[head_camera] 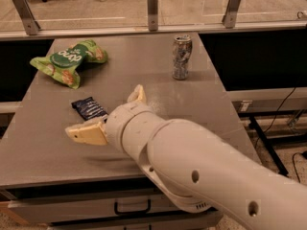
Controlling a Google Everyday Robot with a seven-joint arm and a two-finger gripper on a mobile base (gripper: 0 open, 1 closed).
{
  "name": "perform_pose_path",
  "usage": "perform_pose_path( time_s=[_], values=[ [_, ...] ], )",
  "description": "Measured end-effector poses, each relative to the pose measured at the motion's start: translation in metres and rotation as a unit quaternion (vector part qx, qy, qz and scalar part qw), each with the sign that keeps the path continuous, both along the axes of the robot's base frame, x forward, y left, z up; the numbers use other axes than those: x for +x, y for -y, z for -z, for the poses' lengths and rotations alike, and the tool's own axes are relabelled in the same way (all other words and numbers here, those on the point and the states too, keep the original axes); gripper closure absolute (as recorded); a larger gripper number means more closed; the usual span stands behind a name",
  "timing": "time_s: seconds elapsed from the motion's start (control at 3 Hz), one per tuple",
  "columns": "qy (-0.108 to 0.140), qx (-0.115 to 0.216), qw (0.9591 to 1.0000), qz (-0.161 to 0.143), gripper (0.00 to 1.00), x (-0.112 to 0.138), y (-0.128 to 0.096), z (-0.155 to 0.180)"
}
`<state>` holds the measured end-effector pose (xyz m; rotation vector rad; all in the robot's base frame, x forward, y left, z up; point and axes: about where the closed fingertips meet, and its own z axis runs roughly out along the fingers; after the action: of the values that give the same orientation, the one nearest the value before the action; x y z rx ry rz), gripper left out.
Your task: Move rxbar blueberry near redbull can
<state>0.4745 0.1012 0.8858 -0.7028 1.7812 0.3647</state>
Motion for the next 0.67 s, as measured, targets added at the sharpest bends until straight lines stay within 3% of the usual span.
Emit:
perform_pose_path(
  time_s=[0.33, 0.67],
  values=[
    [-0.002, -0.004, 1.0000, -0.003, 0.00, -0.002, -0.007, 0.029],
    [-0.002, 0.008, 0.9998, -0.017, 0.17, -0.006, -0.021, 0.048]
  ],
)
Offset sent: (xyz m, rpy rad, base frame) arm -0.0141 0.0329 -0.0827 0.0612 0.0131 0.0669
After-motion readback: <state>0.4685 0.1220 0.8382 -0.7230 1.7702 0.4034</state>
